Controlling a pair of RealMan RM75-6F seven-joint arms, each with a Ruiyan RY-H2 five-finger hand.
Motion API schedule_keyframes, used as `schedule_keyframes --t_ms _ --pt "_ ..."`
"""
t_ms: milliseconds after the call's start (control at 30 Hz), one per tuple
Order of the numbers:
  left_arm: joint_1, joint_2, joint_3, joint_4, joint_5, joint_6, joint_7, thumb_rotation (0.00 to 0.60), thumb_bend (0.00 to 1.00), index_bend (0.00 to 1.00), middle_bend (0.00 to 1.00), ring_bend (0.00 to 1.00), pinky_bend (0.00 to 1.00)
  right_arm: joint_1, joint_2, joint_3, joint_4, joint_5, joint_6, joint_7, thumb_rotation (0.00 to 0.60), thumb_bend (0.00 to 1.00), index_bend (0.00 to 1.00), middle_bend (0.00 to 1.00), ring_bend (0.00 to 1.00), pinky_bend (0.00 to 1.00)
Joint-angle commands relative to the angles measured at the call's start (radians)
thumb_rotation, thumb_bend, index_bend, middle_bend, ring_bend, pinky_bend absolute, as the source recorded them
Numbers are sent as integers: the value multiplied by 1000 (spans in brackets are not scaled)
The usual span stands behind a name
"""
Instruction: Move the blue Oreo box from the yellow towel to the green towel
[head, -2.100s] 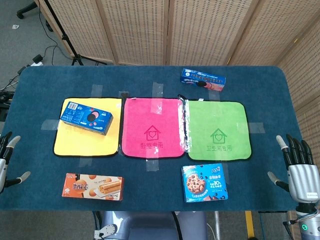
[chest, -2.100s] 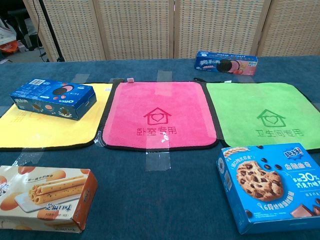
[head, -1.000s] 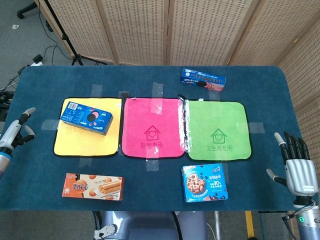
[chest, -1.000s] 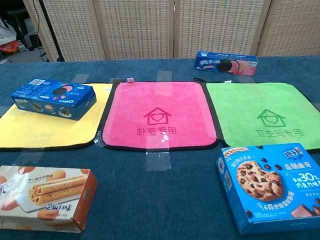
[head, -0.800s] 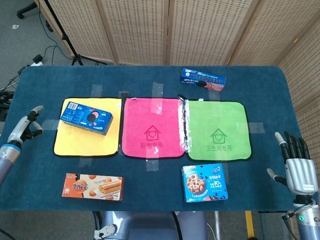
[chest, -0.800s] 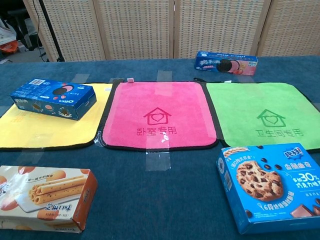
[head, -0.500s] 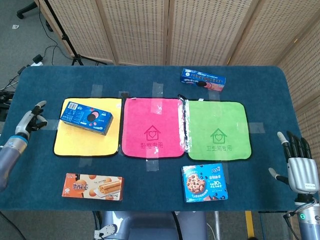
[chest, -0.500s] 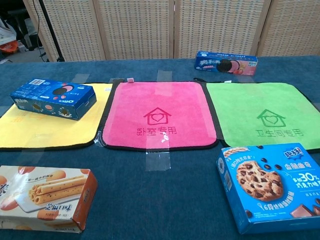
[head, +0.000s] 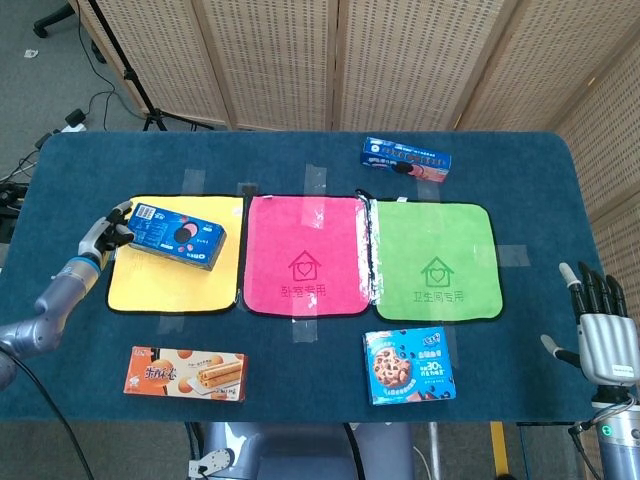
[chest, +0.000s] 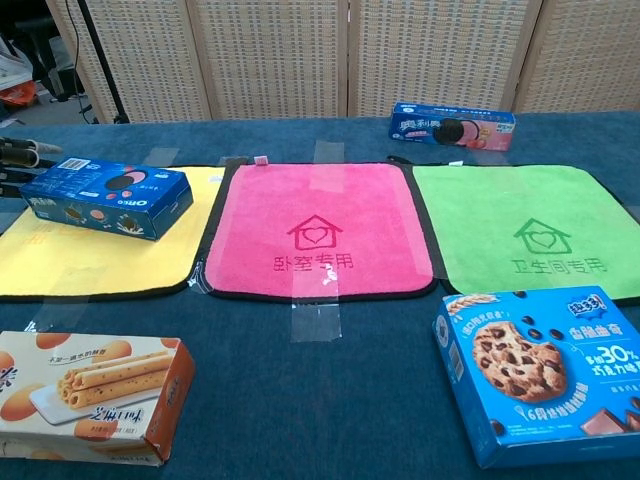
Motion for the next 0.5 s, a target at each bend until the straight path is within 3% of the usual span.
schedule_keyframes --t_ms 33,267,500 --pt "18 4 -35 -70 22 12 15 600 1000 0 0 0 0 -1 1 0 -1 2 0 4 600 0 0 0 0 0" --pt "43 24 -50 -185 38 42 50 600 1000 0 0 0 0 -1 5 0 -1 5 -4 13 600 0 0 0 0 0" --pt "35 16 -26 -334 9 94 121 600 1000 0 0 0 0 -1 9 0 -5 1 0 19 600 0 0 0 0 0"
